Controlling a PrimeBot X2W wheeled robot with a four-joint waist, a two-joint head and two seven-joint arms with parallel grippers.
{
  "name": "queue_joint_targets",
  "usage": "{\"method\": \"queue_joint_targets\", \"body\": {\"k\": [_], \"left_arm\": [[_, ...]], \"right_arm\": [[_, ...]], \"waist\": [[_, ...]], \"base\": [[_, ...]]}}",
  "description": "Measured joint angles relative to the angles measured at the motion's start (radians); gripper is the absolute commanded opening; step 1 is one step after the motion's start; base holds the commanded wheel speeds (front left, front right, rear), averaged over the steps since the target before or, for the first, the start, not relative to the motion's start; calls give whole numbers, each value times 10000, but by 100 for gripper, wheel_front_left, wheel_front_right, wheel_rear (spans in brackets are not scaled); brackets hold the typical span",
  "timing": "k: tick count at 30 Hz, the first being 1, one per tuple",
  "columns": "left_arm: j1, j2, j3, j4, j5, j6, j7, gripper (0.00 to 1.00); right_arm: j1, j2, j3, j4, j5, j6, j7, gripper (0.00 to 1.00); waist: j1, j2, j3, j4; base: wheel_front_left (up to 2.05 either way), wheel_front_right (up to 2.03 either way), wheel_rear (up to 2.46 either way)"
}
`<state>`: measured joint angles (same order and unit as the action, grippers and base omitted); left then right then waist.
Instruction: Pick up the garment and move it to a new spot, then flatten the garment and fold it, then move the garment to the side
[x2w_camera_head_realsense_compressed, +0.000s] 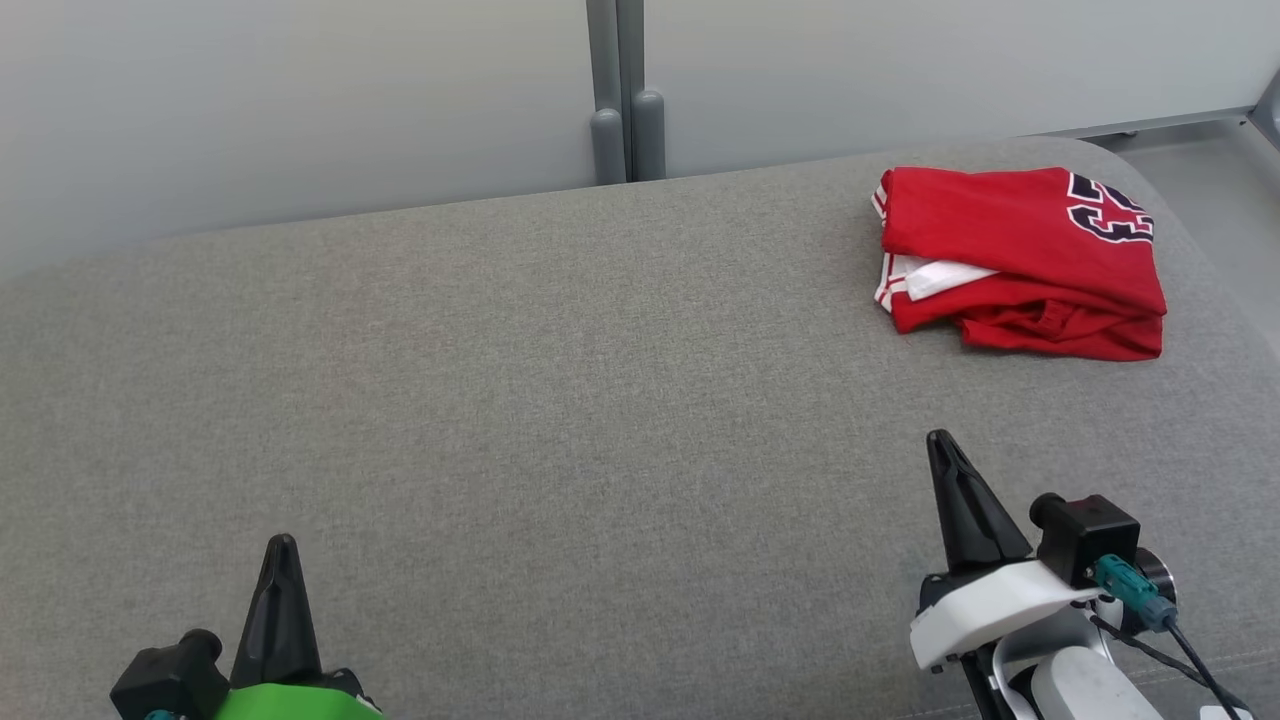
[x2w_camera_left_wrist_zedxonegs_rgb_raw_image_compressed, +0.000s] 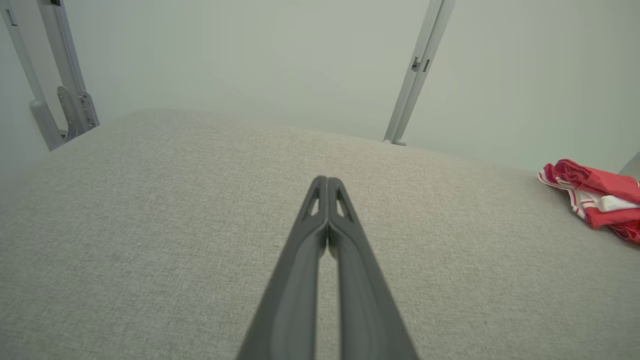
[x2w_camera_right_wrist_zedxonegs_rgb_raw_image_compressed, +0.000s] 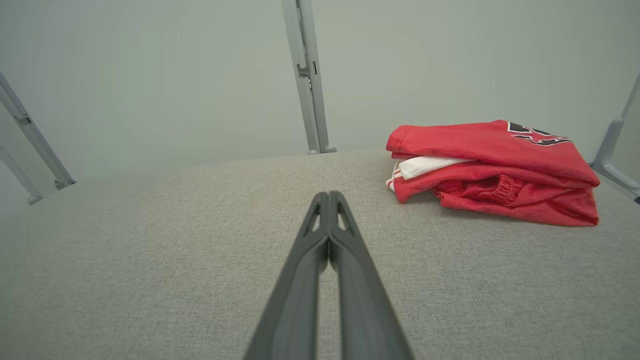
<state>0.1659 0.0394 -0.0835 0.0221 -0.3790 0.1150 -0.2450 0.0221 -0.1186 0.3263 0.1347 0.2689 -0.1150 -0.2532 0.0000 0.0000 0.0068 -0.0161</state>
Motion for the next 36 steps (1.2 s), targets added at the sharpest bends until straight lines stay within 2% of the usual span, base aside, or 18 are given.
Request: {"method": "queue_joint_targets", "body": {"k": [9, 36], "left_arm": [[1, 0, -63, -105, -1312, -12, 171, 0], [-288, 96, 330, 10, -4895, -217, 1053, 0]], "right_arm": [[130, 100, -119, -284, 1310, 171, 40, 0], [71, 148, -1333, -339, 5428, 267, 928, 0]], "waist": [[0, 0, 13, 15], [0, 0, 7, 62]], "base": [[0, 0, 0], [0, 0, 0]]}}
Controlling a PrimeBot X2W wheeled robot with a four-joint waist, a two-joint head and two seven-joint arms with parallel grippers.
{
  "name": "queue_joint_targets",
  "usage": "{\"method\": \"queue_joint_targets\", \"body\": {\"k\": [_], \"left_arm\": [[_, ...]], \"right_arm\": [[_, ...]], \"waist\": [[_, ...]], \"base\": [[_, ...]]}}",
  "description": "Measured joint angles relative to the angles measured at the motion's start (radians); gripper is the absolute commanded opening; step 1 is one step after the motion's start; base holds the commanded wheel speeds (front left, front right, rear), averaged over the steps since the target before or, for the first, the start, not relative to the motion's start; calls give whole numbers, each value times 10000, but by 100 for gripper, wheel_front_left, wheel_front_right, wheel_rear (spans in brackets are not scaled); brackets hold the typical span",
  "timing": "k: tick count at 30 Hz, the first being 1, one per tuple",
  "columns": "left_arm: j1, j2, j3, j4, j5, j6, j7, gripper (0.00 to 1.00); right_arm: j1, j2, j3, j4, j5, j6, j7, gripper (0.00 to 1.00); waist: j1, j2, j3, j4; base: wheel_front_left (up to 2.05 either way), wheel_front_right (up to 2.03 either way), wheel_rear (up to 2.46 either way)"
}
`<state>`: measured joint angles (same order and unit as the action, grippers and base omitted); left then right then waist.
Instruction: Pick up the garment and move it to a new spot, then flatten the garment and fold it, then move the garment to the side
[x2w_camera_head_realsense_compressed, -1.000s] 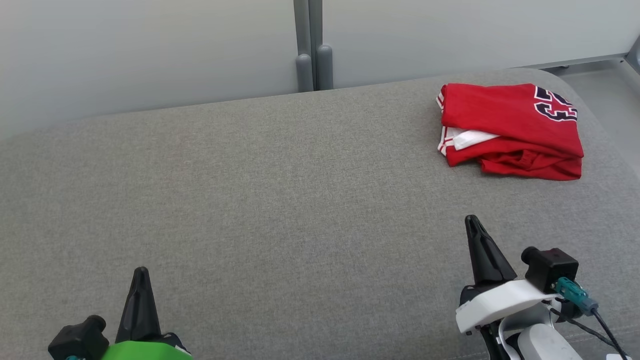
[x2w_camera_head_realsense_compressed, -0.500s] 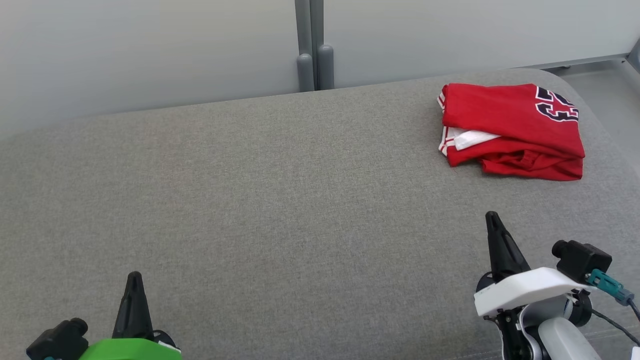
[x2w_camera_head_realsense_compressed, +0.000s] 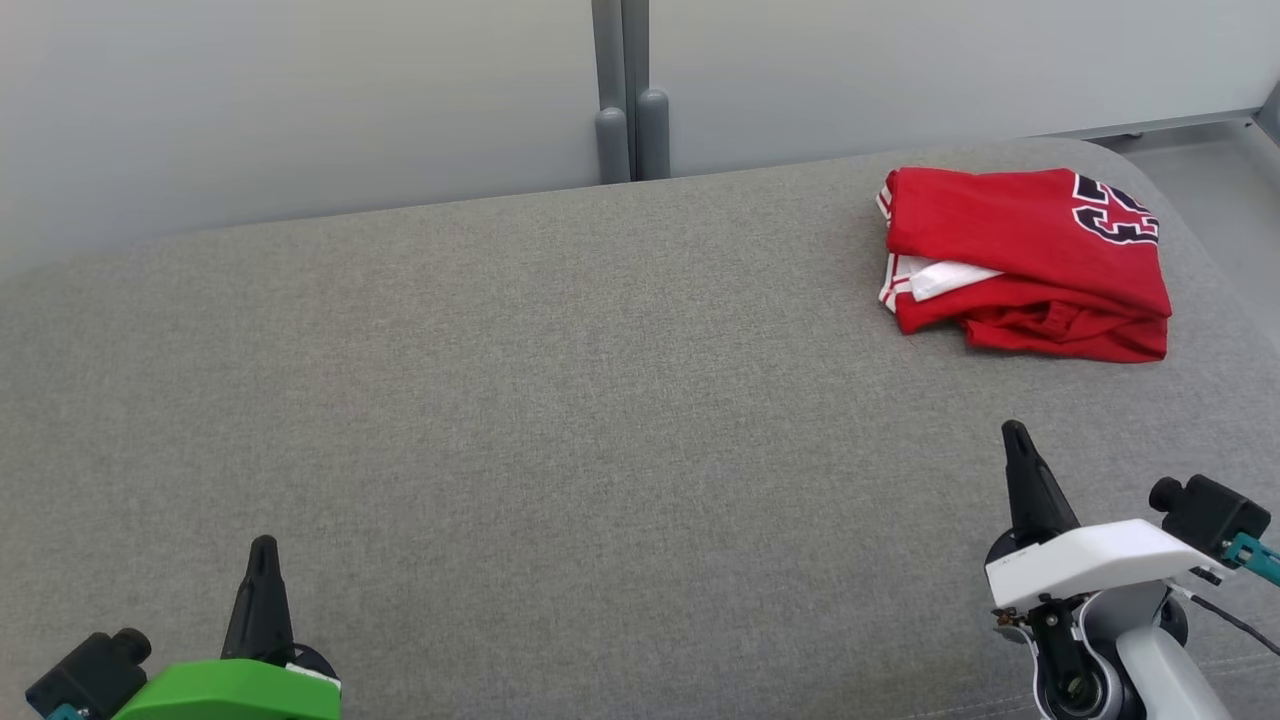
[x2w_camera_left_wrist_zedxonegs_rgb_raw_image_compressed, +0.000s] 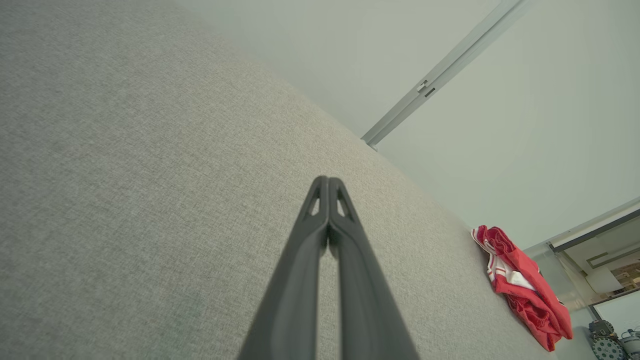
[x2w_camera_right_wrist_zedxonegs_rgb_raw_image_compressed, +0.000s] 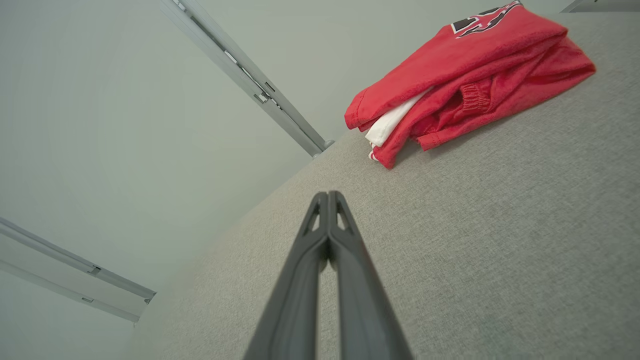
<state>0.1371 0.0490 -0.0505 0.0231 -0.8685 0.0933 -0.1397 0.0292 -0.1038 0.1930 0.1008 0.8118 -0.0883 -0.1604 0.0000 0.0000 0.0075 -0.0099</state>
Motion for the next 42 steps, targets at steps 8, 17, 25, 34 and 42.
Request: {"method": "queue_joint_targets", "body": {"k": [8, 17, 25, 34, 42], "left_arm": [[-161, 29, 98, 79, -871, -115, 196, 0], [-326, 75, 157, 284, -2040, -238, 474, 0], [-593, 127, 201, 359, -3110, -418, 706, 0], [-813, 232, 276, 568, -4268, -591, 966, 0], [-1000, 272, 384, 671, -5204, -744, 1218, 0]], "right_arm": [[-11, -33, -268, 2, 1009, 82, 222, 0], [-78, -69, -596, 15, 2307, 211, 476, 0], [-214, -86, -884, 35, 3434, 382, 704, 0], [-217, -94, -1202, 84, 4707, 531, 968, 0], [-290, -100, -1482, 150, 5822, 698, 1183, 0]], "waist": [[0, 0, -4, 11], [0, 0, -11, 26], [0, 0, -17, 39], [0, 0, -25, 52], [0, 0, -33, 66]], "base": [[0, 0, 0], [0, 0, 0], [0, 0, 0], [0, 0, 0], [0, 0, 0]]}}
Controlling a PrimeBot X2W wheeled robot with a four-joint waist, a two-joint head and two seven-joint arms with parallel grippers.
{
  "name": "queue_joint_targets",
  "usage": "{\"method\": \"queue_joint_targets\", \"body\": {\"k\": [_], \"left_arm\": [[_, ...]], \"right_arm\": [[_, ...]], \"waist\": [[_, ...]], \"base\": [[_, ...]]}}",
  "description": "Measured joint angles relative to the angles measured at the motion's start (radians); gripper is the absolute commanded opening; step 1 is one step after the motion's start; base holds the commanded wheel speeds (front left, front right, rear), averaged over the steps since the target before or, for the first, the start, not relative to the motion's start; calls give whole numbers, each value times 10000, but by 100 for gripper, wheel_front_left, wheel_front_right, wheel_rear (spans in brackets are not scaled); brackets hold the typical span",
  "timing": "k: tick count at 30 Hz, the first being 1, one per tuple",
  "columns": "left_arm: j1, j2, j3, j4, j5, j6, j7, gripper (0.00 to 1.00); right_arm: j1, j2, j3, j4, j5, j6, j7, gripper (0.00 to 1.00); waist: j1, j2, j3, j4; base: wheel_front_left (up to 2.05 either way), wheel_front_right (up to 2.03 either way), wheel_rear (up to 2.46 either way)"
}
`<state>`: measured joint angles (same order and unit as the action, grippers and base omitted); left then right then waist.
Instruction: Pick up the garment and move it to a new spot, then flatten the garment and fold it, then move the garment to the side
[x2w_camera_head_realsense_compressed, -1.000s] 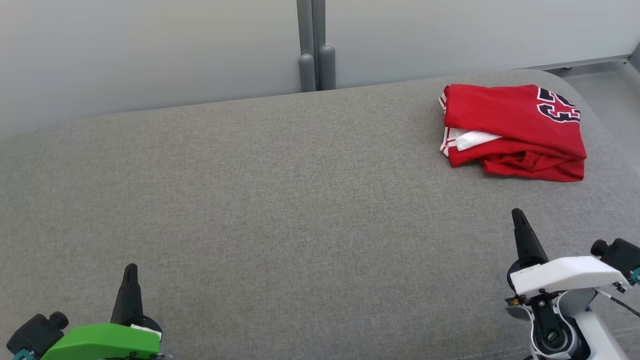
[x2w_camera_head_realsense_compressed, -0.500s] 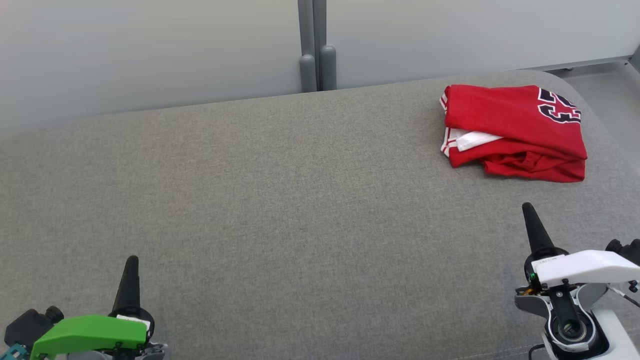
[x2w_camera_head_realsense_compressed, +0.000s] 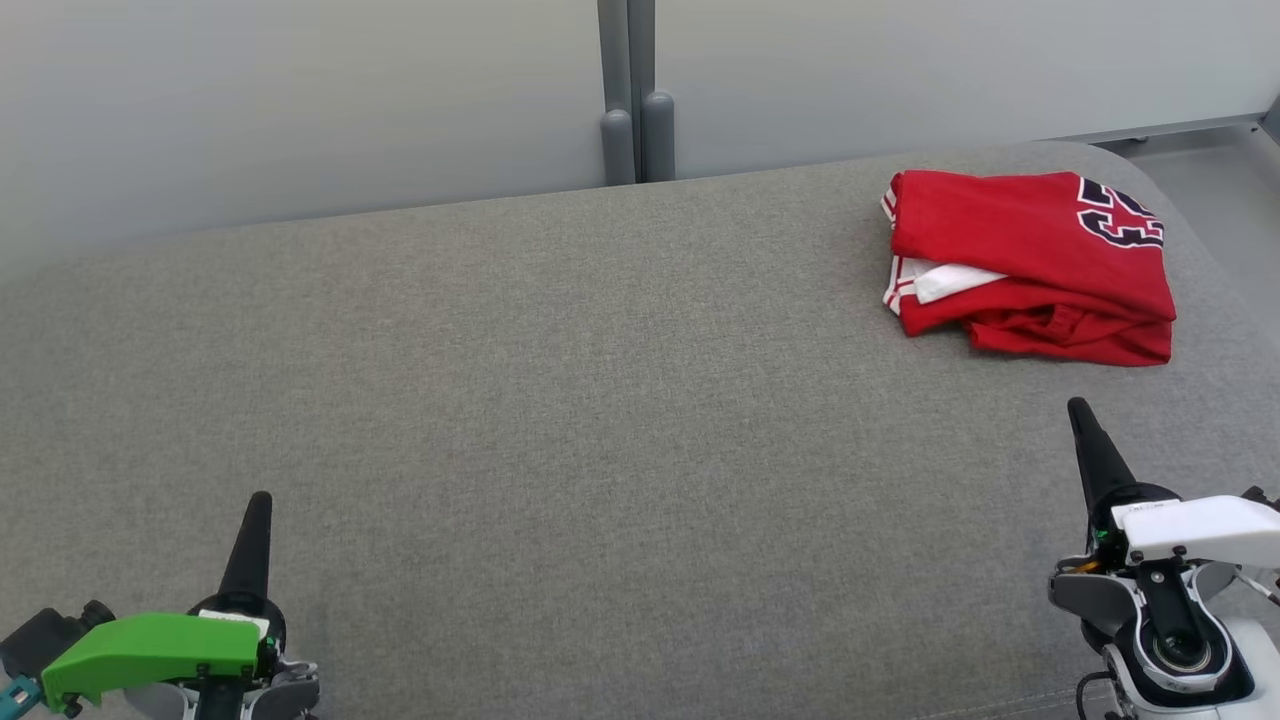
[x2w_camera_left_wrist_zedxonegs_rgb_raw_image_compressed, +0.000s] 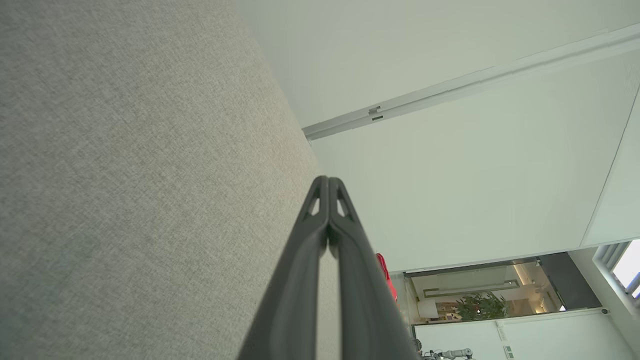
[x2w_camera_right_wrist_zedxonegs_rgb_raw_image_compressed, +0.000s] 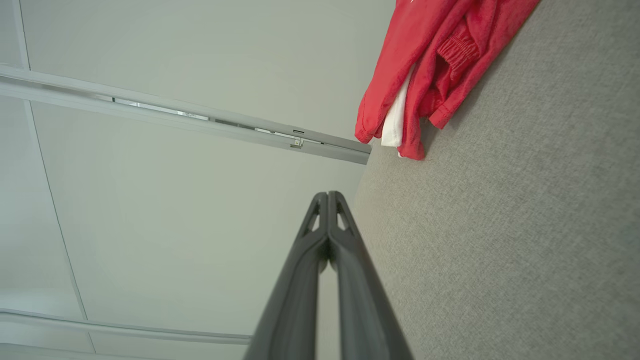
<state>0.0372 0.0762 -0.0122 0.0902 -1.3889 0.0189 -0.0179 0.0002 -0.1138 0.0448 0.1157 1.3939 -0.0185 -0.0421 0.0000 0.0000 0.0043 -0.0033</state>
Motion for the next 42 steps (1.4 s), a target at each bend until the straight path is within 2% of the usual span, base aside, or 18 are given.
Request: {"method": "queue_joint_targets", "body": {"k": [5, 20, 42], "left_arm": [[-186, 25, 63, 157, -978, -111, 176, 0], [-547, 75, 138, 397, -2805, -368, 575, 0], [-592, 86, 146, 583, -2807, -460, 585, 0]], "right_arm": [[-131, 0, -226, 58, 982, 96, 186, 0], [-240, -6, -729, 188, 2995, 403, 531, 0], [-332, -6, -736, 328, 3057, 449, 533, 0]], "waist": [[0, 0, -6, 11], [0, 1, -19, 34], [0, 0, -28, 33]], "base": [[0, 0, 0], [0, 0, 0], [0, 0, 0]]}}
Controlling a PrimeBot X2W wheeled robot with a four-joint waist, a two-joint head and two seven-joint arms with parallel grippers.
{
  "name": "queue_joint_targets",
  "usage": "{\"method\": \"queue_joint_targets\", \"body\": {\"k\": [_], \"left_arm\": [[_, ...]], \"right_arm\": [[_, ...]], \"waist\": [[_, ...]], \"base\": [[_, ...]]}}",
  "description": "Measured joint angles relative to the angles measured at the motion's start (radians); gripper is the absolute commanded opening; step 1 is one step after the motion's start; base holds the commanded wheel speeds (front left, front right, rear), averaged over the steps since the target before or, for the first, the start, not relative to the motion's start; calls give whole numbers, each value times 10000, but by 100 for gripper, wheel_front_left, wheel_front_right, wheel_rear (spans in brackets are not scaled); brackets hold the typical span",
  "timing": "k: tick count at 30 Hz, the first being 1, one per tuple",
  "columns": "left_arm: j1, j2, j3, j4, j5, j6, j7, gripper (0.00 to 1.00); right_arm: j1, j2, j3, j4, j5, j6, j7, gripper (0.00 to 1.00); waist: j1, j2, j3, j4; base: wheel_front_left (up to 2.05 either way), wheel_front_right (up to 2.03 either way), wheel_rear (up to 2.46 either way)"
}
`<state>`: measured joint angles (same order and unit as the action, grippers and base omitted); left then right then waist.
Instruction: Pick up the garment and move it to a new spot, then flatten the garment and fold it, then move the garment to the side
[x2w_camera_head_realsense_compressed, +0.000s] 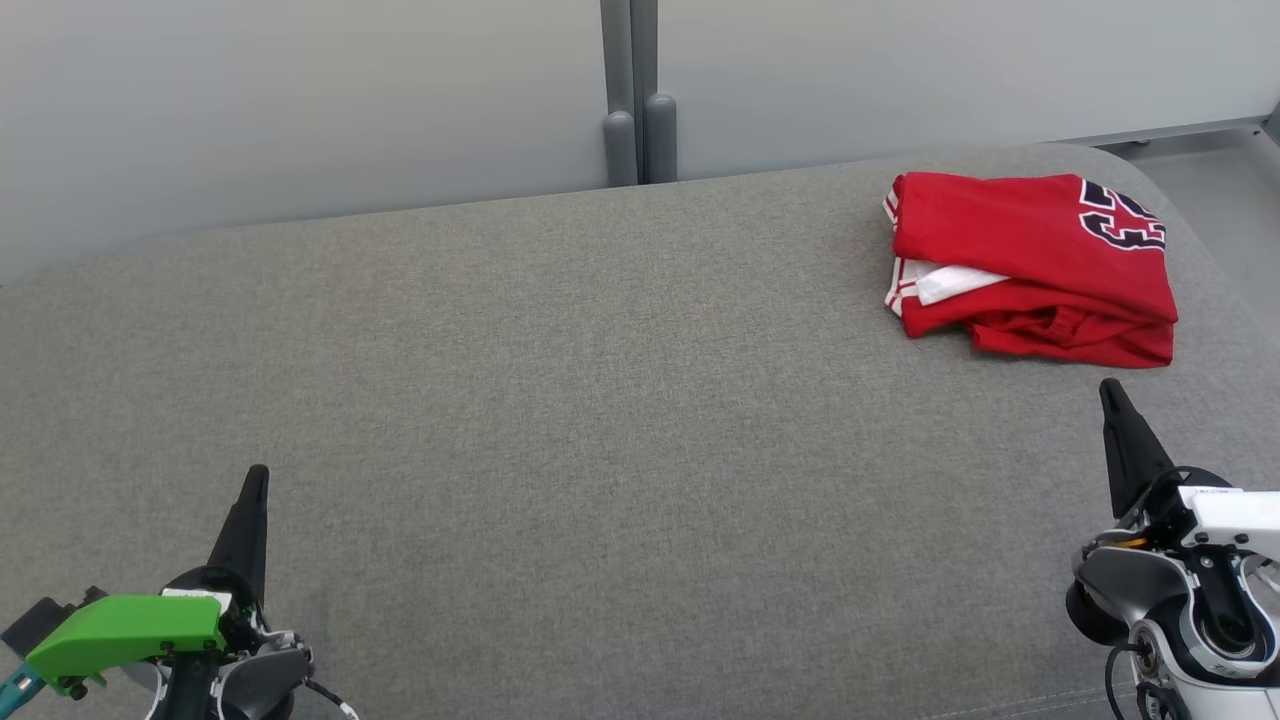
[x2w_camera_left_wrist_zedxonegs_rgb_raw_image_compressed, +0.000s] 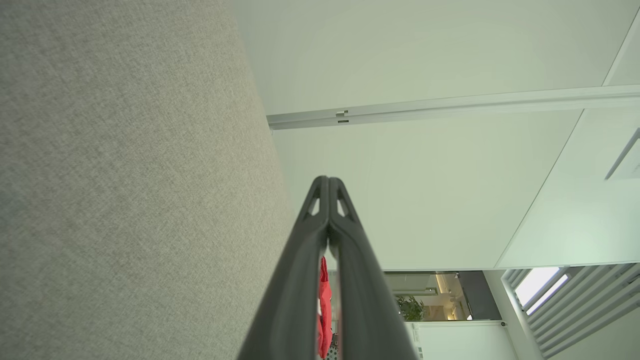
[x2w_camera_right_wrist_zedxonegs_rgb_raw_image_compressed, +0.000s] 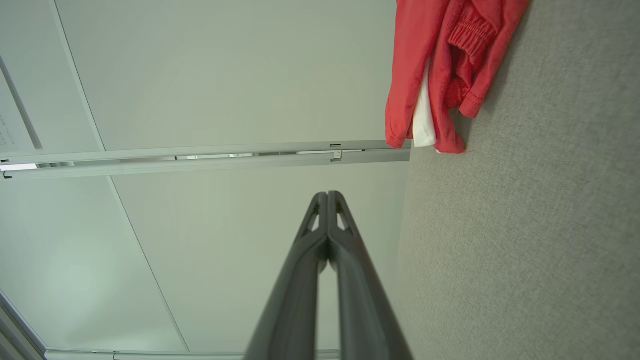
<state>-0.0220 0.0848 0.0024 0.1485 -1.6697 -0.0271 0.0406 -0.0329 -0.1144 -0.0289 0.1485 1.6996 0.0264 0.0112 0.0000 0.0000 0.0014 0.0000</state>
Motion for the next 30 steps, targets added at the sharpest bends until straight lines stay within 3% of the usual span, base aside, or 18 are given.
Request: {"method": "queue_joint_targets", "body": {"k": [30], "left_arm": [[-53, 0, 8, 75, 0, -6, 42, 0]], "right_arm": [[-14, 0, -10, 125, 0, 86, 44, 0]], "waist": [[0, 0, -7, 0]], "base": [[0, 0, 0]]}}
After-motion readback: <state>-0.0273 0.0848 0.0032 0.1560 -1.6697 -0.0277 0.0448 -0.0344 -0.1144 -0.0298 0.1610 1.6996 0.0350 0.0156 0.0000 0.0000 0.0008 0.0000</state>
